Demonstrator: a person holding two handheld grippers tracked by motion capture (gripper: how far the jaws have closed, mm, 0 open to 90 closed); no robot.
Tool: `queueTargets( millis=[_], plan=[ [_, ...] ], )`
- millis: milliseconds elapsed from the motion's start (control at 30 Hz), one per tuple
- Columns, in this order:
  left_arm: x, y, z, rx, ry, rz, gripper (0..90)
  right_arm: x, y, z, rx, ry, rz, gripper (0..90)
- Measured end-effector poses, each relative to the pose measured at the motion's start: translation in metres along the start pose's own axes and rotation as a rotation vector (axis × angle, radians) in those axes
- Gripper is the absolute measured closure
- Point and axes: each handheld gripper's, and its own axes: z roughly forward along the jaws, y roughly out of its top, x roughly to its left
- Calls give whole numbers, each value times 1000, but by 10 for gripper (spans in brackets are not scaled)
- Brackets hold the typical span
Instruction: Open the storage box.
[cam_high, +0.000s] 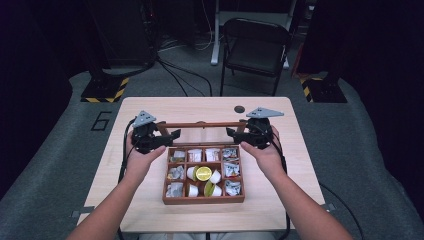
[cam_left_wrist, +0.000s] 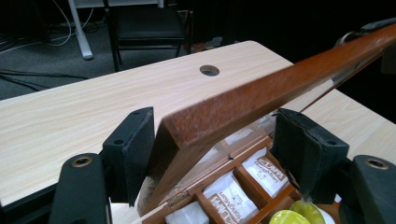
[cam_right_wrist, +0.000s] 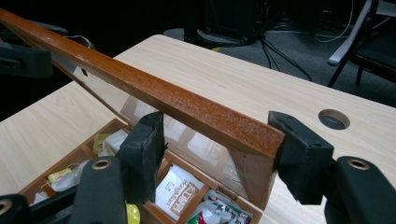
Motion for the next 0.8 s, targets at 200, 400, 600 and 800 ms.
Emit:
queueTargets(
  millis=[200, 400, 600, 800],
  plan=[
    [4, -6, 8, -37, 3, -20, 293, -4, 2, 3, -8, -7, 16, 374],
    [6, -7, 12, -45, 4, -24, 294, -10, -4, 8, 4, -3, 33, 374],
    [9, -8, 17, -46, 11, -30, 293, -20, -19, 22, 35, 14, 64, 365],
    [11, -9, 20, -52, 20, -32, 297, -28, -22, 29, 32, 16, 99, 416]
  ],
)
